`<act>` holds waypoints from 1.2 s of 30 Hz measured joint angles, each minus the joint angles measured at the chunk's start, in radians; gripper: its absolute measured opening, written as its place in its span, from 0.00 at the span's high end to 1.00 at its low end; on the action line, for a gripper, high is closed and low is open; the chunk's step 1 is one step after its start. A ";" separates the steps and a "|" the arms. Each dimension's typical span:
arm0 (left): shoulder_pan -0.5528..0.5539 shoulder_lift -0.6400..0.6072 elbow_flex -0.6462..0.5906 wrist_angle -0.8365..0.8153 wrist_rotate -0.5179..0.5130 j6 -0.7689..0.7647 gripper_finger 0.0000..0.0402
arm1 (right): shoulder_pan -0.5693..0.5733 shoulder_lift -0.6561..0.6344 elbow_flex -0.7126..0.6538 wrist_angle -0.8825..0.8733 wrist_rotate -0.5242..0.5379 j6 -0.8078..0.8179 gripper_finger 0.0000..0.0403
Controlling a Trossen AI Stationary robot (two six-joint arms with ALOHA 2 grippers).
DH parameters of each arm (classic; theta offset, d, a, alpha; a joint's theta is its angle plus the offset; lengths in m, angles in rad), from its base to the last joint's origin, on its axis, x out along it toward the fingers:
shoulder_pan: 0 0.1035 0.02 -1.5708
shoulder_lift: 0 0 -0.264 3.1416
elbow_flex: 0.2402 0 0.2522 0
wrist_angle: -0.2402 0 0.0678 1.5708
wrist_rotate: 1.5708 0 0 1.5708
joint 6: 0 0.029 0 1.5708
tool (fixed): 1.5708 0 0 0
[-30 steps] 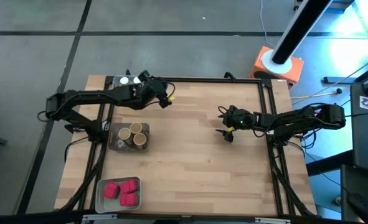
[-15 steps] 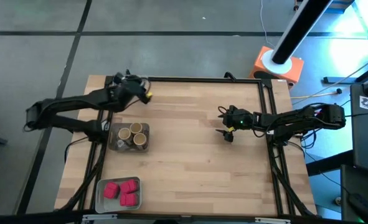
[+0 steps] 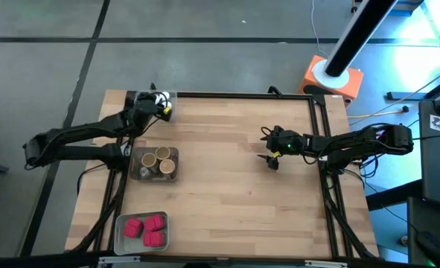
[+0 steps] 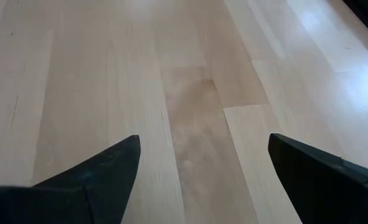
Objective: Sort spices by type
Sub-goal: Put the white spice bottle into the transparent bin
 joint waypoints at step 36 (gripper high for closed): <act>0.195 0.001 -0.351 0.368 0.068 -0.049 0.43 | 0.000 0.000 0.000 0.019 -0.003 0.019 0.12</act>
